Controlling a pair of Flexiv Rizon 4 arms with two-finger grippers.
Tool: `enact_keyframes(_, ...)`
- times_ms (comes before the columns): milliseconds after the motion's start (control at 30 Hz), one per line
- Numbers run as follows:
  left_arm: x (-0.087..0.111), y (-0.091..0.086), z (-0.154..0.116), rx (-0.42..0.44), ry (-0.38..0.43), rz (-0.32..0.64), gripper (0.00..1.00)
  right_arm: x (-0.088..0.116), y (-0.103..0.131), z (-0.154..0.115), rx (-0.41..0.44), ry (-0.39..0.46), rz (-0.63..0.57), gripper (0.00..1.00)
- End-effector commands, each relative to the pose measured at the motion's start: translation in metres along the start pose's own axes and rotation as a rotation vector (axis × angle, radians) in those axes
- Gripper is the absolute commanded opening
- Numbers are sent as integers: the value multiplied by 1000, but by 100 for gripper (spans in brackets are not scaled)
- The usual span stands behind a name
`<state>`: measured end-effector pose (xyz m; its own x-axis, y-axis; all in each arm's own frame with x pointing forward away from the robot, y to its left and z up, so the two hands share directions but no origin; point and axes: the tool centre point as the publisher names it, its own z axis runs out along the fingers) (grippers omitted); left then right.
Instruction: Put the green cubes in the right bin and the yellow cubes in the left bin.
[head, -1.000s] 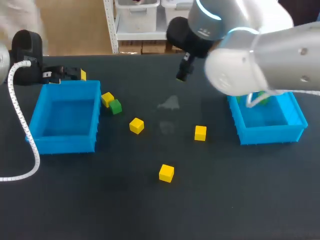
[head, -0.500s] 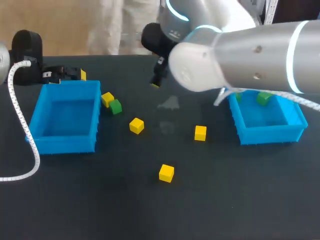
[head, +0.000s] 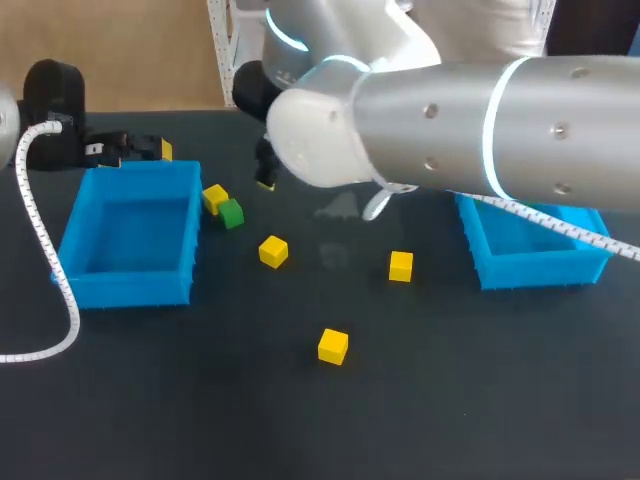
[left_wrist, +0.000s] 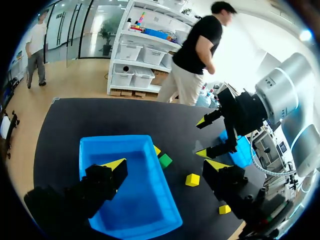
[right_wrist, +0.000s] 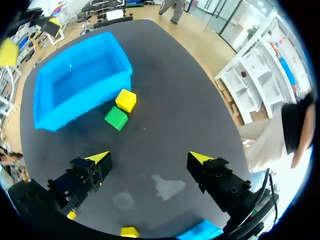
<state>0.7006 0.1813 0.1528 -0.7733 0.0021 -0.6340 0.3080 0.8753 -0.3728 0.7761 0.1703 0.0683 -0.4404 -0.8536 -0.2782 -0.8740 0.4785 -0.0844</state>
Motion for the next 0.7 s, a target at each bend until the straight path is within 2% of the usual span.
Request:
enact_keyframes(33, 2, 3, 0, 12, -7, 2, 100, -10, 6, 3, -19, 7, 15, 100)
enact_keyframes(200, 2, 3, 0, 12, -7, 2, 100, -19, 13, 6, -61, -24, 62, 100)
enact_keyframes(433, 2, 3, 0, 12, -7, 2, 100, -25, 16, 10, -103, -124, 156, 100)
enact_keyframes(700, 2, 3, 0, 12, -7, 2, 100, -26, 22, 19, -72, -186, 162, 100)
